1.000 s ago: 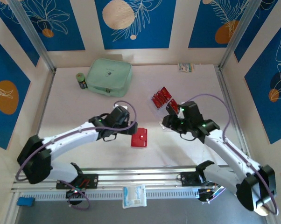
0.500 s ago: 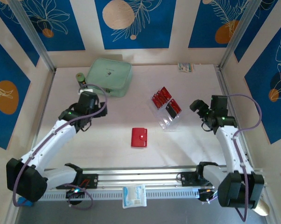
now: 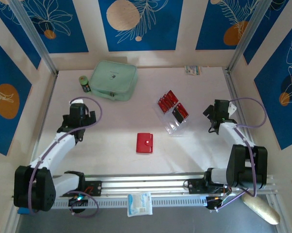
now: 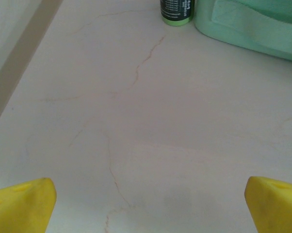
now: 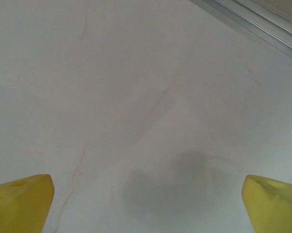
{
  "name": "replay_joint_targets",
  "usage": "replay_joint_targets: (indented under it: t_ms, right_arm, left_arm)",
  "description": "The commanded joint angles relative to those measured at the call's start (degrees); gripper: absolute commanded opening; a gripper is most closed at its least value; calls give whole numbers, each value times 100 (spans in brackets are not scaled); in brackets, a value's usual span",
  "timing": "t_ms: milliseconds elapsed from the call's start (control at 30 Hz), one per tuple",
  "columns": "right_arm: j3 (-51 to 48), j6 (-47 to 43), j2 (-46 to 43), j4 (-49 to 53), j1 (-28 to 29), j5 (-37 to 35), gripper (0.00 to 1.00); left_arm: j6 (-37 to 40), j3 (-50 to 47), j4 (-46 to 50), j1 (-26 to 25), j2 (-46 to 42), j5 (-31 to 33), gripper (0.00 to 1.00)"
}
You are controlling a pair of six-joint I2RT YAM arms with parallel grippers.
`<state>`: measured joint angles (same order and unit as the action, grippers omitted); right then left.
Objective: Put the credit cards into the card holder
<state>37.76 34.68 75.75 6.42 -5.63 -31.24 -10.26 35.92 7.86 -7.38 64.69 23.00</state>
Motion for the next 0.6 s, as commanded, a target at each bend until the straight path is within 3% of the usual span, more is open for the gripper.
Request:
replay_joint_targets:
  t_ms: [0, 267, 567]
  right_arm:
    - [-100, -733, 245, -953, 239, -277, 99]
    - [-383, -1357, 539, -2120, 501, -62, 99]
    - [-1055, -1973, 302, -3635, 588, 917, 99]
  left_arm:
    - [351, -308, -1202, 139, 71, 85, 100]
    - [477, -408, -2397, 174, 1109, -326, 100]
    - [646, -709, -3708, 171, 1719, -806, 100]
